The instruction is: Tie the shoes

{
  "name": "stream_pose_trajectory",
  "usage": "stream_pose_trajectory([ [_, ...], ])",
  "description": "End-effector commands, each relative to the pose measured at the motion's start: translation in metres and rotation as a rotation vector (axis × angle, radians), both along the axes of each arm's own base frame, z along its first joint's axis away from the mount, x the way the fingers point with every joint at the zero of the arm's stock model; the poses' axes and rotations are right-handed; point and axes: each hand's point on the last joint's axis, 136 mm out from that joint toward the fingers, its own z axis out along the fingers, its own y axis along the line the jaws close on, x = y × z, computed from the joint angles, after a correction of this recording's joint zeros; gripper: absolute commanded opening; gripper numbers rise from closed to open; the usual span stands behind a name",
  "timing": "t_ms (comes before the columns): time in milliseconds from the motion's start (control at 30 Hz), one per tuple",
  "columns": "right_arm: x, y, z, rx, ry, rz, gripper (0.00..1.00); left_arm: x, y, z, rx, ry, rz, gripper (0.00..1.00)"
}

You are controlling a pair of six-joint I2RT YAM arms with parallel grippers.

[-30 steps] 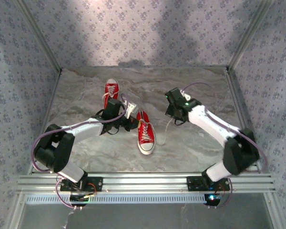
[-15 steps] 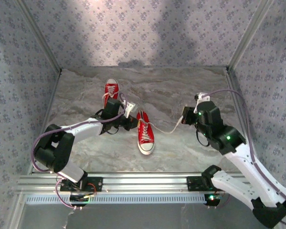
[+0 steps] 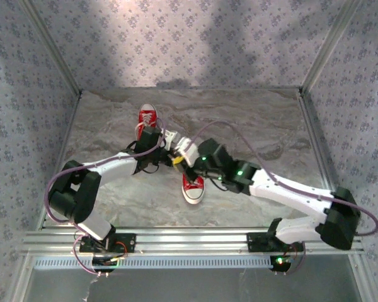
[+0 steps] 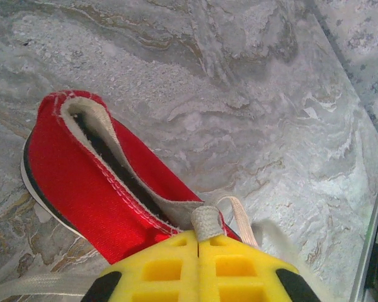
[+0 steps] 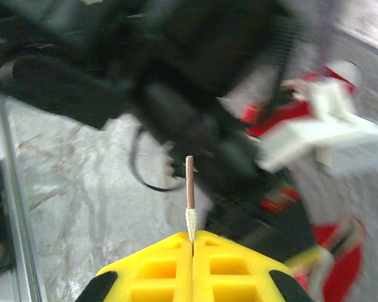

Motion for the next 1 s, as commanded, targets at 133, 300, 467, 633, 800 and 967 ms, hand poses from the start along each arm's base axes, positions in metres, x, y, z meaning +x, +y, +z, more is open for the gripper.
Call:
stream_pose_trajectory([
  [133, -0.028, 0.075, 0.001, 0.002, -0.260, 0.277, 0.00, 0.007, -0.004, 0.011, -0.042, 0.010, 0.008, 0.00],
  [300, -0.035, 0.105, -0.035, -0.065, -0.277, 0.363, 0.00, 0.007, -0.003, 0.012, -0.048, 0.008, 0.002, 0.00],
  [467, -0.047, 0.117, -0.034, -0.036, -0.281, 0.381, 0.00, 0.008, 0.001, 0.009, -0.047, 0.012, 0.010, 0.00],
  [633, -0.059, 0.109, -0.006, 0.022, -0.306, 0.354, 0.00, 0.009, 0.002, 0.010, -0.051, 0.009, 0.011, 0.00],
  [800, -0.030, 0.061, 0.049, 0.061, -0.373, 0.090, 0.00, 0.009, 0.003, 0.014, -0.054, 0.000, 0.011, 0.00],
  [967, 0.002, -0.006, 0.110, 0.108, -0.389, -0.185, 0.00, 0.010, 0.003, 0.014, -0.053, -0.004, 0.013, 0.00],
])
